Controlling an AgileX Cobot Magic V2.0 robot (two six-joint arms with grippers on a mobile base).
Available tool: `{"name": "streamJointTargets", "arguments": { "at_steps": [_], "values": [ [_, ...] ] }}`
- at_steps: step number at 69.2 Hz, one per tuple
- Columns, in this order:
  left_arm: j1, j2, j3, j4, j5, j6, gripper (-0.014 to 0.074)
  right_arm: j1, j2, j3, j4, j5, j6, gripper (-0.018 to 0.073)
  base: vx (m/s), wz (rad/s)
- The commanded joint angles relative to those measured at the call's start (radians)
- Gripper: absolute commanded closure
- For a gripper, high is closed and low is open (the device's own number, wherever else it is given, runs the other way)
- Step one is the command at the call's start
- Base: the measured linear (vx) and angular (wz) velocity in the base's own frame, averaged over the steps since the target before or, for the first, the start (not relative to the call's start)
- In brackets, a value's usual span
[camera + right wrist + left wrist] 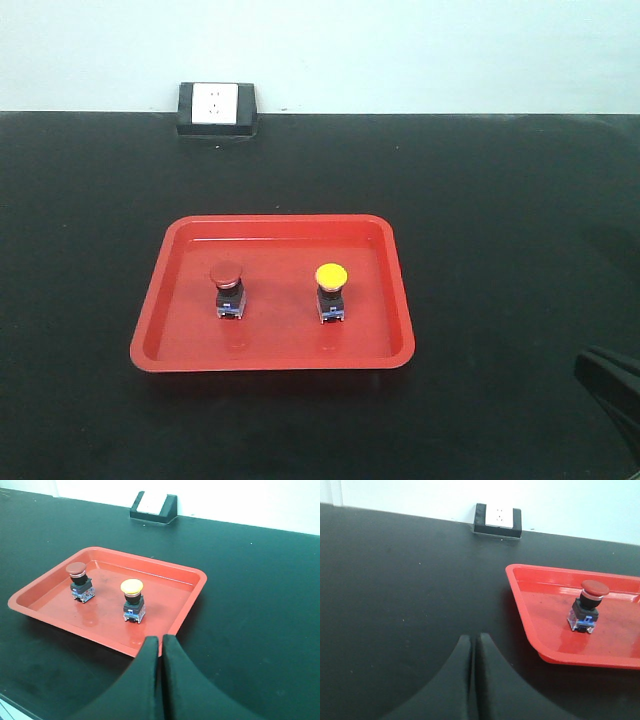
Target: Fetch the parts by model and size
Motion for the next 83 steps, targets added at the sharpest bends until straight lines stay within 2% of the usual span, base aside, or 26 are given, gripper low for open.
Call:
{"name": "streamJointTargets", "arguments": {
  "at_steps": [1, 83],
  "values": [
    [0.004, -0.007, -0.004, -0.008, -0.081, 0.025, 0.0603, -0.001, 0.007, -0.027, -0.012, -0.066, -0.003, 0.0568, 0.00, 0.00],
    [0.004, -0.006, -0.004, -0.008, -0.081, 0.029, 0.0603, -0.001, 0.007, -0.027, -0.013, -0.066, -0.003, 0.0568, 0.00, 0.00]
  ]
}}
